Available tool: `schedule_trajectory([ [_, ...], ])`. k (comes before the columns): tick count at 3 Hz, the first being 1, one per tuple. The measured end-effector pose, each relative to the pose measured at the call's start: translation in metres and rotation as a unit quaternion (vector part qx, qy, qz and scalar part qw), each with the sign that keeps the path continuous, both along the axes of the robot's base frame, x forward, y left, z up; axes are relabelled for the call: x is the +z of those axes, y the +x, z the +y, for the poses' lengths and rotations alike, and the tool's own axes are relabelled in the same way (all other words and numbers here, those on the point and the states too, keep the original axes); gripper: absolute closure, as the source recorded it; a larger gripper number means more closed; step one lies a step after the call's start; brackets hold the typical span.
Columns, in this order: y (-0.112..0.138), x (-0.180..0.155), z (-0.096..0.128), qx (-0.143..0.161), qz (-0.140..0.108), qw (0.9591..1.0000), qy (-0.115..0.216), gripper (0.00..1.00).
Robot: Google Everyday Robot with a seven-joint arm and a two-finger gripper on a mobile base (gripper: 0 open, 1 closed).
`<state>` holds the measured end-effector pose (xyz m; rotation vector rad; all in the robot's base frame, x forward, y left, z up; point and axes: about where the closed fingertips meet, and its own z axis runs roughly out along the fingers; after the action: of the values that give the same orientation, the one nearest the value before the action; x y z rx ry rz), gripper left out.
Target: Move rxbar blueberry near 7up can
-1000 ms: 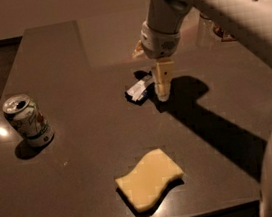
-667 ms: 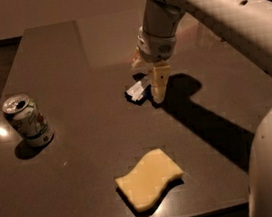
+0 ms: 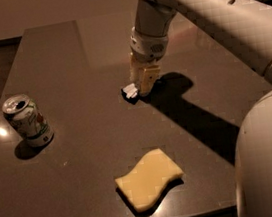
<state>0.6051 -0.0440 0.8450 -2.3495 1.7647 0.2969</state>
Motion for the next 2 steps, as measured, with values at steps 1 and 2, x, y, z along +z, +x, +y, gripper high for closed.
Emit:
schedule_trajectory([
  [1,-0.002,0.012,0.019,0.010,-0.003,0.9997,0.020,0.86],
  [2,-0.013,0.028,0.049,0.026,-0.007,0.9983,0.051,1.00],
])
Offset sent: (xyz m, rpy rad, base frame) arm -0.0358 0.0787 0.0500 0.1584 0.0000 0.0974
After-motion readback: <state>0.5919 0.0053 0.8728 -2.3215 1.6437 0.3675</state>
